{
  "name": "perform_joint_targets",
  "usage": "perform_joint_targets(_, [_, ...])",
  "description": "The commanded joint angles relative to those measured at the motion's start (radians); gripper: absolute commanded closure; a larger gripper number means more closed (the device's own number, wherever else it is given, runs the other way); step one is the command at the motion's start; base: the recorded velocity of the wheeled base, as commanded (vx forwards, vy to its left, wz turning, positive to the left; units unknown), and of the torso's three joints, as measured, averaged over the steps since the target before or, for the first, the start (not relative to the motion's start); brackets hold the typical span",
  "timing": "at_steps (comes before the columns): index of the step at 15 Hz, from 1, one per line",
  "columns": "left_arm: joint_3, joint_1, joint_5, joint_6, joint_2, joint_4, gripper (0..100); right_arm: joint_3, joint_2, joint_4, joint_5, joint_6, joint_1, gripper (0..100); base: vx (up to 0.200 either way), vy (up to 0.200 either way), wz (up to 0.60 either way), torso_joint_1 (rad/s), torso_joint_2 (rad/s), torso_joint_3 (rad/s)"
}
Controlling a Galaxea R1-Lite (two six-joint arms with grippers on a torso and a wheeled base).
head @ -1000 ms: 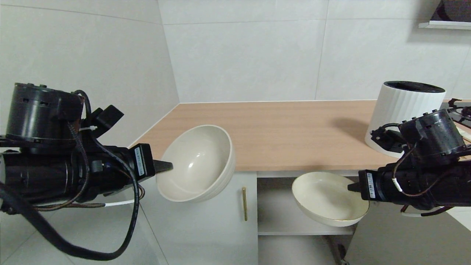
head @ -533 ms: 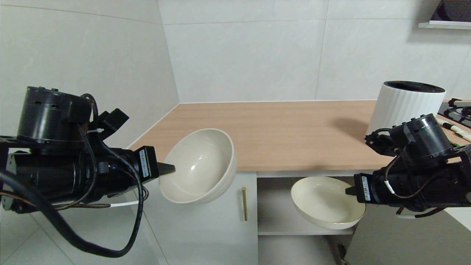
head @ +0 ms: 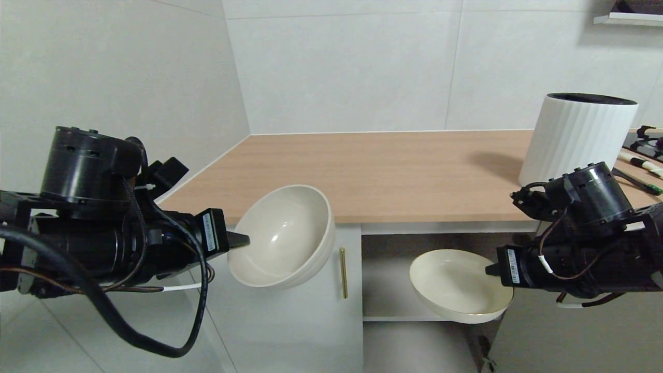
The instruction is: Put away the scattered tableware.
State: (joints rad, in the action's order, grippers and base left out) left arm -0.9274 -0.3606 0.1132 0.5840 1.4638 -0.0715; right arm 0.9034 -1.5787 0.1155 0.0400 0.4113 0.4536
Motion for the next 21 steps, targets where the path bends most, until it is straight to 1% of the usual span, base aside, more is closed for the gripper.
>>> perform_joint_targets(1, [-0.001, 0.000, 0.000, 0.000, 0.004, 0.001, 100, 0.000, -0.003, 0.000, 0.000, 0.000, 0.000, 100, 0.000, 0.000, 0.00, -0.159, 0.46, 0.286])
perform_joint_targets(10, [-0.002, 0.000, 0.000, 0.000, 0.004, 0.001, 100, 0.000, -0.009, 0.000, 0.000, 0.000, 0.002, 100, 0.000, 0.000, 0.00, -0.125, 0.44, 0.309])
perform_joint_targets(14, [-0.004, 0.000, 0.000, 0.000, 0.004, 0.001, 100, 0.000, -0.020, -0.002, 0.000, 0.000, 0.002, 100, 0.000, 0.000, 0.00, -0.024, 0.09, 0.059])
perform_joint_targets(16, [-0.004, -0.017, -0.001, -0.001, 0.013, 0.001, 100, -0.004, -0.058, -0.051, -0.003, 0.001, 0.002, 100, 0.000, 0.000, 0.00, 0.000, 0.00, 0.000])
perform_joint_targets(17, [-0.001, -0.044, -0.007, -0.004, 0.027, -0.001, 100, -0.024, -0.127, -0.125, -0.002, 0.001, 0.002, 100, 0.000, 0.000, 0.00, 0.000, 0.00, 0.000])
perform_joint_targets(18, [0.001, -0.050, -0.007, -0.015, 0.033, -0.002, 100, -0.052, -0.168, -0.191, -0.002, 0.001, 0.002, 100, 0.000, 0.000, 0.00, 0.000, 0.00, 0.000])
perform_joint_targets(20, [0.002, -0.057, -0.007, -0.018, 0.044, -0.005, 100, -0.090, -0.234, -0.323, 0.000, 0.003, 0.002, 100, 0.000, 0.000, 0.00, 0.000, 0.00, 0.000])
perform_joint_targets(21, [0.002, -0.057, -0.007, -0.018, 0.044, -0.005, 100, -0.090, -0.234, -0.323, 0.000, 0.003, 0.002, 100, 0.000, 0.000, 0.00, 0.000, 0.00, 0.000])
